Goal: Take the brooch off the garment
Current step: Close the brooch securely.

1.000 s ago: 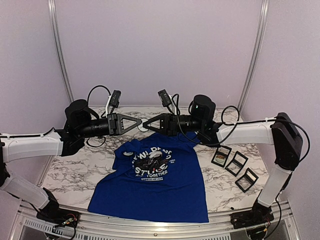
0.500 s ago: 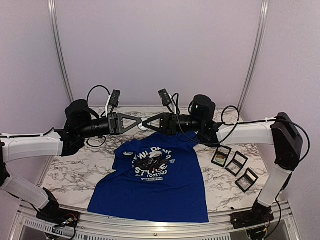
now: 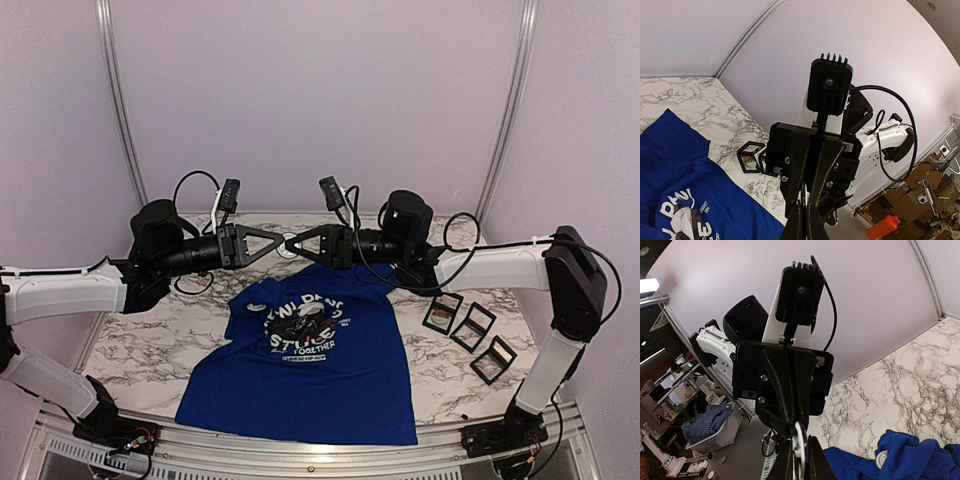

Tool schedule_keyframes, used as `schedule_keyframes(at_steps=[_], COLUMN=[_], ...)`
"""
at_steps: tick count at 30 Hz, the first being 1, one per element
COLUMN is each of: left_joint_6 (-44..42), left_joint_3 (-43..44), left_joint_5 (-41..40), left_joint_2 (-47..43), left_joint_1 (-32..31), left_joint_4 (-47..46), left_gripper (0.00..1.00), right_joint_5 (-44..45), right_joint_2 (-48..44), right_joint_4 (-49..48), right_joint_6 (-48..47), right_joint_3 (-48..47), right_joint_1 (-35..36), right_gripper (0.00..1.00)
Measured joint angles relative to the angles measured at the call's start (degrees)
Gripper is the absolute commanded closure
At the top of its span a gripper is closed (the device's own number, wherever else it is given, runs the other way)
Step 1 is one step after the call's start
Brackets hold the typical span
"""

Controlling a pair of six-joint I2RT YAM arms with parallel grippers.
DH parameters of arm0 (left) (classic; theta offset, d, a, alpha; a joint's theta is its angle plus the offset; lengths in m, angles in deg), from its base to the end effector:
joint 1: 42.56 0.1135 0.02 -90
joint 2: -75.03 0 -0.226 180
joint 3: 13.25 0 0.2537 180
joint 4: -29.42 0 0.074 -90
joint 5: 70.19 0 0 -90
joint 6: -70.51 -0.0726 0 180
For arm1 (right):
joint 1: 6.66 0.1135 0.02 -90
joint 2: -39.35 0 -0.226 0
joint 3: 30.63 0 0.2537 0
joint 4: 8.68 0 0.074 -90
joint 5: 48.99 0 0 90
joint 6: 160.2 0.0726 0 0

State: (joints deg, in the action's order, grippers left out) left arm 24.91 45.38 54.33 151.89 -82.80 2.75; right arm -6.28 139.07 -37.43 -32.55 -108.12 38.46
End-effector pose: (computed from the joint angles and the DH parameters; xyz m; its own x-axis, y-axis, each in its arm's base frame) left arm 0.2345 -0.2523 0.2739 -0.5917 -0.2544 -0.7649 0.7644 0.1243 -0.6327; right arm 0.2553 0.3320 0.2543 -0.5448 0.0401 -0.8376 -0.8373 -0.0798 0.5408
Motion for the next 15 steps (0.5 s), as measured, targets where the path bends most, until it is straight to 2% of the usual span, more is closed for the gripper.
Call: schedule_keyframes(at_steps=[6,15], left_joint_6=[-0.76,-1.81], left_joint_3=[0.00,0.00], left_joint_5=[-1.01,-0.96], left_joint_2=[-0.02,-0.09], left_joint_1=[-0.31,-0.81], left_joint_4=[0.63,2.10], left_gripper=[1.00,1.00], right_joint_5=[0.90,3.50], right_joint_2=[-0.42,-1.95], right_joint_4=[0.68,3.21], right_joint_6=[-0.68,-2.45], right_joint_3=[0.42,1.92], right_joint_1=[0.00,-0.02], right_gripper=[0.82,0.54])
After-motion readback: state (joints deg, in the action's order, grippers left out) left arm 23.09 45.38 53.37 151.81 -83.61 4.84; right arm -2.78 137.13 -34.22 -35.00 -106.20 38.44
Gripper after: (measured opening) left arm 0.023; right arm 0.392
